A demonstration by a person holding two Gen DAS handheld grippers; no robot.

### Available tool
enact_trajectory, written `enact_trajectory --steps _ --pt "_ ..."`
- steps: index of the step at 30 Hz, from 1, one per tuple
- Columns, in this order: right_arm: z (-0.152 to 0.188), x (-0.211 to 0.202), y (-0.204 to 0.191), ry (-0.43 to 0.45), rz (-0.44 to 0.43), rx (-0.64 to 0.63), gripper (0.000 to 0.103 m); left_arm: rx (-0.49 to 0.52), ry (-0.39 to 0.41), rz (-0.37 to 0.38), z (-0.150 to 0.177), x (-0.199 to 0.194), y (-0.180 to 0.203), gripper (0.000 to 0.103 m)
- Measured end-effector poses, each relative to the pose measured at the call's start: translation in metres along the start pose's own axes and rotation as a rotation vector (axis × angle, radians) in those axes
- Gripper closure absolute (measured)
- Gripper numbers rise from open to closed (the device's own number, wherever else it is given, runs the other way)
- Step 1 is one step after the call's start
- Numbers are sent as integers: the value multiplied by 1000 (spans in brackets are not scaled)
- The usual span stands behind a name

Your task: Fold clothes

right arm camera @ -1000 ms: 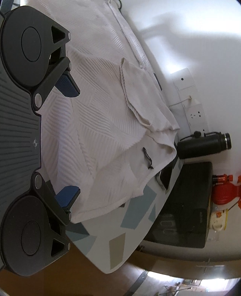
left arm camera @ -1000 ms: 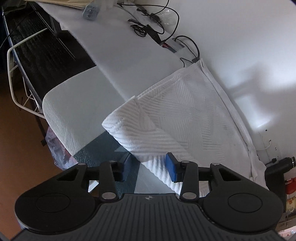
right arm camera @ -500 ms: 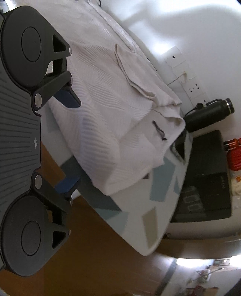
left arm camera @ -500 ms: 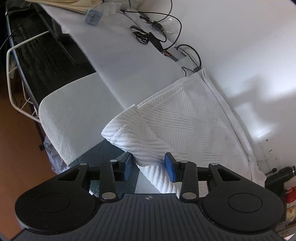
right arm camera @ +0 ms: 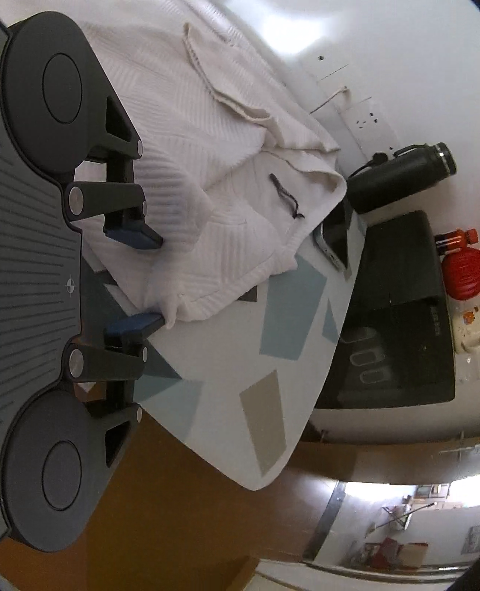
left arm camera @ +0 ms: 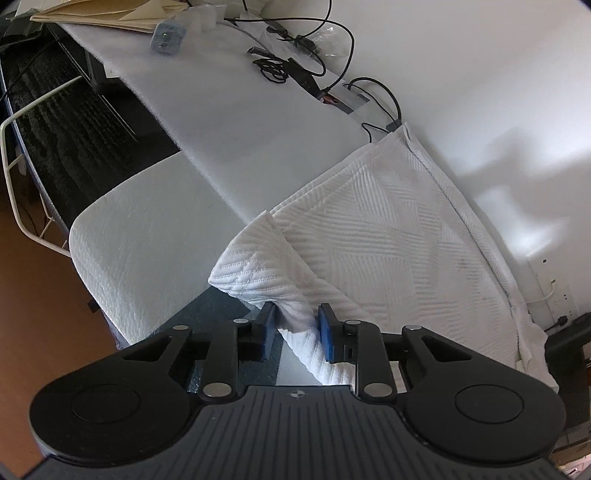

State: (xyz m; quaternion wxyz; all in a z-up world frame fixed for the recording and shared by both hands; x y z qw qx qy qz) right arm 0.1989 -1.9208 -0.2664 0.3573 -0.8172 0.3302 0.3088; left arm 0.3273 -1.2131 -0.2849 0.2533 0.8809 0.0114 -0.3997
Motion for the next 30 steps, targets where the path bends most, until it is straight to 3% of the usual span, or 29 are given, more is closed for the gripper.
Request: enact_trajectory --steps 3,11,15,16,17,18,24,30 --pt "1 -3 4 -26 -23 74 67 -17 4 8 -1 2 -1 77" --pt "23 -12 -4 -112 -117 174 43 -65 14 27 0 1 -5 78" --pt "24 -8 -10 -76 -107 215 37 -73 21 25 0 1 -6 78" --pt "23 -7 -12 -65 -103 225 41 -71 19 22 0 1 -5 78" --pt "22 -9 -14 -48 -124 216 52 -68 18 19 -1 1 -5 79" --pt "21 -12 -17 -28 -152 202 101 -65 17 16 -1 1 -4 80" --pt "8 -38 -14 -4 -247 195 100 -56 14 5 -2 -1 -6 92" --pt "18 -50 3 -25 -254 263 99 -70 52 39 -2 -11 -5 97"
Point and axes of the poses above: each gripper's, at about its wrist camera, not at the fingertips, and x roughly the way its jaws point, y to its right, z to its underside, the point moved 9 cm from there along x, roughly the way its jaws point, and after that the axes turned 10 degrees about x, right-handed, at the moved point
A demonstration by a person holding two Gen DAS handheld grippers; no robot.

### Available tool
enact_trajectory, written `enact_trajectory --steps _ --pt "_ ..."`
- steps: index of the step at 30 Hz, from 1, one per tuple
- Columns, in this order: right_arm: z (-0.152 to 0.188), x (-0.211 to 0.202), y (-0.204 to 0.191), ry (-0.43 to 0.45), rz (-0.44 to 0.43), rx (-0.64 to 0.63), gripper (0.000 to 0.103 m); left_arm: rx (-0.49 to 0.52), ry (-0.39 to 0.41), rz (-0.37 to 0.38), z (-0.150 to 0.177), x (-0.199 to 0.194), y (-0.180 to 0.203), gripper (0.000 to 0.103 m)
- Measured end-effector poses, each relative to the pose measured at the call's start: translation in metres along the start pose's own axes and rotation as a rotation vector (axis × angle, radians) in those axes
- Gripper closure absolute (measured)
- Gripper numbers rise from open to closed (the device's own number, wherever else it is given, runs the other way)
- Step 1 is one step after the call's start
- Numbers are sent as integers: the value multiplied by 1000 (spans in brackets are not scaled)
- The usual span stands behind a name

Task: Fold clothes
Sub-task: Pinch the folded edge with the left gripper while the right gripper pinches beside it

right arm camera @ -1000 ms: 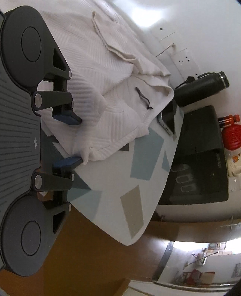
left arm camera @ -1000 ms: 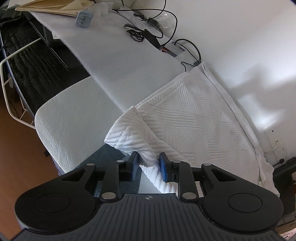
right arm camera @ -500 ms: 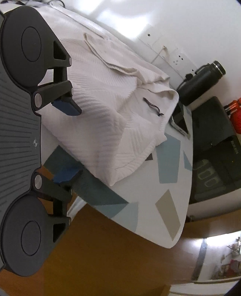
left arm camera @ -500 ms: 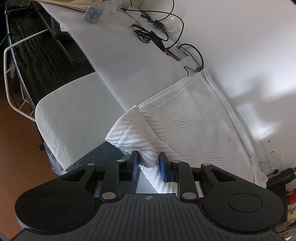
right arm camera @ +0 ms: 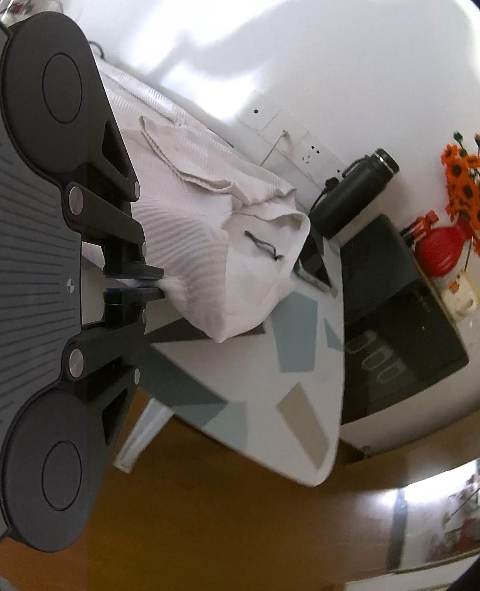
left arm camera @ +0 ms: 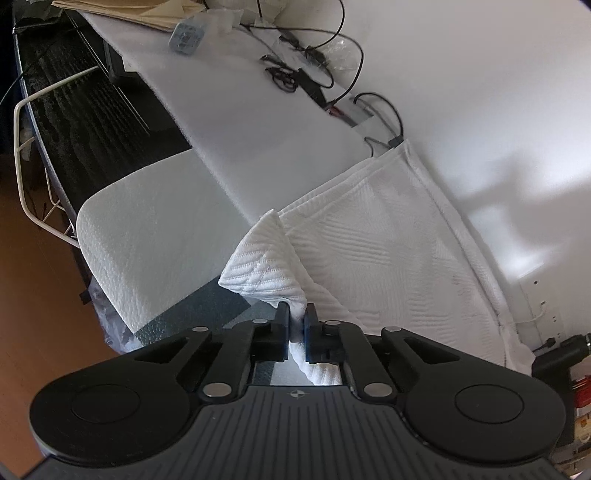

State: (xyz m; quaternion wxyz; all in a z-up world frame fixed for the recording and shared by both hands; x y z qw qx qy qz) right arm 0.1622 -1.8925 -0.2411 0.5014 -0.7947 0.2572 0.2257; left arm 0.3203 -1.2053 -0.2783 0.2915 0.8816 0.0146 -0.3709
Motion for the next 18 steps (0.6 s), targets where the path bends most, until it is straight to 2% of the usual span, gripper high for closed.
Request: enact_trajectory --steps 2,3,4,6,11,13,18 --pt "1 6 4 -4 2 35 97 -11 11 15 -1 -2 0 97" --pt "1 9 4 -2 0 45 92 -18 14 21 -1 -2 -1 97" --pt "2 13 4 -3 -7 39 82 -26 15 26 -2 -3 -1 97" --pt "3 22 5 -15 -7 29 75 -38 16 31 -3 -3 -2 98" --pt "3 37 11 -25 -7 71 78 -56 29 42 -7 -3 2 98" --pt "0 35 10 -27 -21 98 97 -81 24 48 -8 -3 0 98" --pt "-10 21 -6 -9 -76 81 99 -87 45 44 -9 -8 2 98"
Point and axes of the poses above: each gripper's, at about its wrist camera, not at the fingertips, and x roughly the way its jaws point, y to its right, z to its underside, the point moved 9 cm from there along x, roughly the way its jaws point, and after that the axes turned 10 degrees about x, right-handed, at the moved point
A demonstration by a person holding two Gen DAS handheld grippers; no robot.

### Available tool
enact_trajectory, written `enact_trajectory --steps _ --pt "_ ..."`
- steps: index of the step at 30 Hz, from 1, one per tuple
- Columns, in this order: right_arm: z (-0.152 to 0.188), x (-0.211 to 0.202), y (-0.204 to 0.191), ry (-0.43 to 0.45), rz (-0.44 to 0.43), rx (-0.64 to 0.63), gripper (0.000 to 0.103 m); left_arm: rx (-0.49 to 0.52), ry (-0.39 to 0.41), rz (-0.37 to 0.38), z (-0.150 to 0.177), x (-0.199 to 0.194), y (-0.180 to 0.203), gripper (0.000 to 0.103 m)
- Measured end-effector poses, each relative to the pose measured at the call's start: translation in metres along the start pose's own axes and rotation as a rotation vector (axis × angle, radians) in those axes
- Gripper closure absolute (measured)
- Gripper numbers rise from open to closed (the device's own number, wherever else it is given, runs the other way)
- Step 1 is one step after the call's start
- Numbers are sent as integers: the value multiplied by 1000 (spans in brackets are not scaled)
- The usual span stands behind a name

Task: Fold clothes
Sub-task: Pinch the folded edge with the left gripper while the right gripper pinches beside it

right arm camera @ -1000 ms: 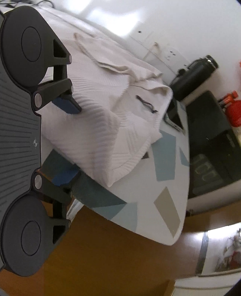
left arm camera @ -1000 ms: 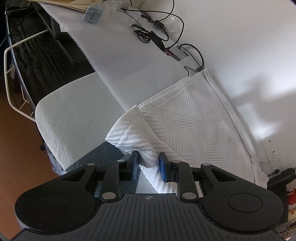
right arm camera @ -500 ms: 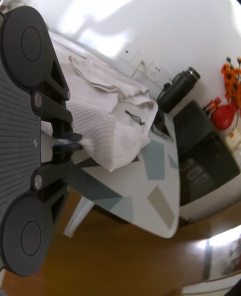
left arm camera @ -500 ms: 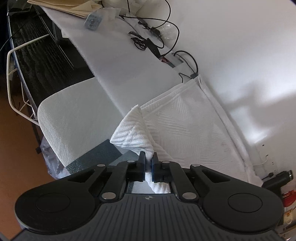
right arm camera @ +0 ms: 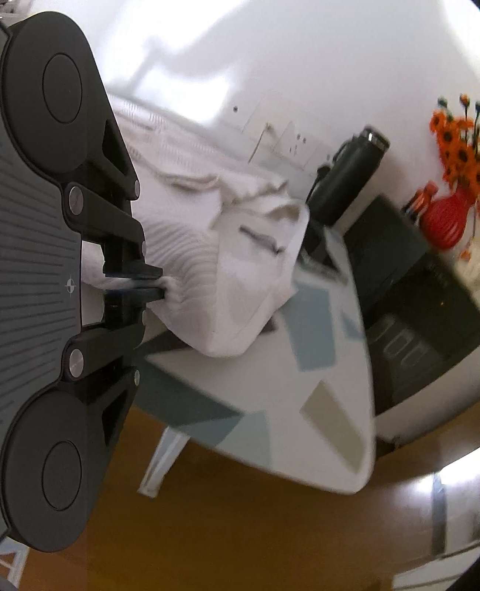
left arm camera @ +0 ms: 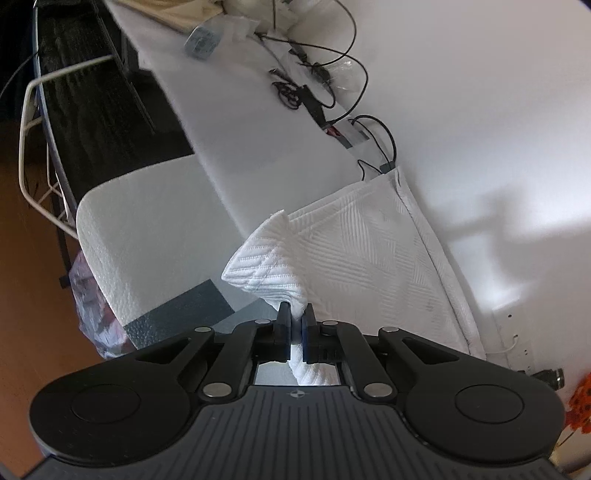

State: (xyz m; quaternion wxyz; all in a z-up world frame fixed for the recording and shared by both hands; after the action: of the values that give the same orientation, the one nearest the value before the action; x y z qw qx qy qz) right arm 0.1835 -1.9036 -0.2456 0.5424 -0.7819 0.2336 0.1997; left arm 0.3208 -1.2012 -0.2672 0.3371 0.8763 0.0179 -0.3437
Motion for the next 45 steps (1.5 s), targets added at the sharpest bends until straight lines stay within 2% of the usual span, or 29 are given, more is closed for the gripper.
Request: enact_trajectory --steps 9,18,22,26,33,40,45 --pt "-11 -40 -31 16 -65 -41 100 53 65 2 -8 -29 15 99" --pt "-13 -97 -13 13 -29 -33 100 31 50 -44 7 -85 14 99" --pt "-20 -105 -10 42 -27 -32 100 12 46 -27 10 -95 15 99" --pt "-31 -98 -28 73 -76 -38 100 31 83 27 -6 -89 31 99" --pt "-57 -69 -81 116 -151 -66 100 65 161 132 -53 -59 84 99" --pt "-86 -6 -139 131 -195 -125 100 79 173 121 -96 -2 131 99" --pt "-103 56 -164 105 -208 -148 100 94 166 65 -122 48 153 99"
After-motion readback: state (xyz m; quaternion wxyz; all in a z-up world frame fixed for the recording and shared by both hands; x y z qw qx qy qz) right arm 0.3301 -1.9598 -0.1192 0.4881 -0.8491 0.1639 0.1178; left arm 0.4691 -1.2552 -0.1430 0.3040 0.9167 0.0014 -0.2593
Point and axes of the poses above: each gripper's, at about its wrist camera, not at the fingertips, and x roughly the way its jaws point, y to its right, z to its underside, the point moved 9 cm from there along x, roughly the way its jaws point, and after that the axes turned 10 degrees about x, right-handed, at the moved point
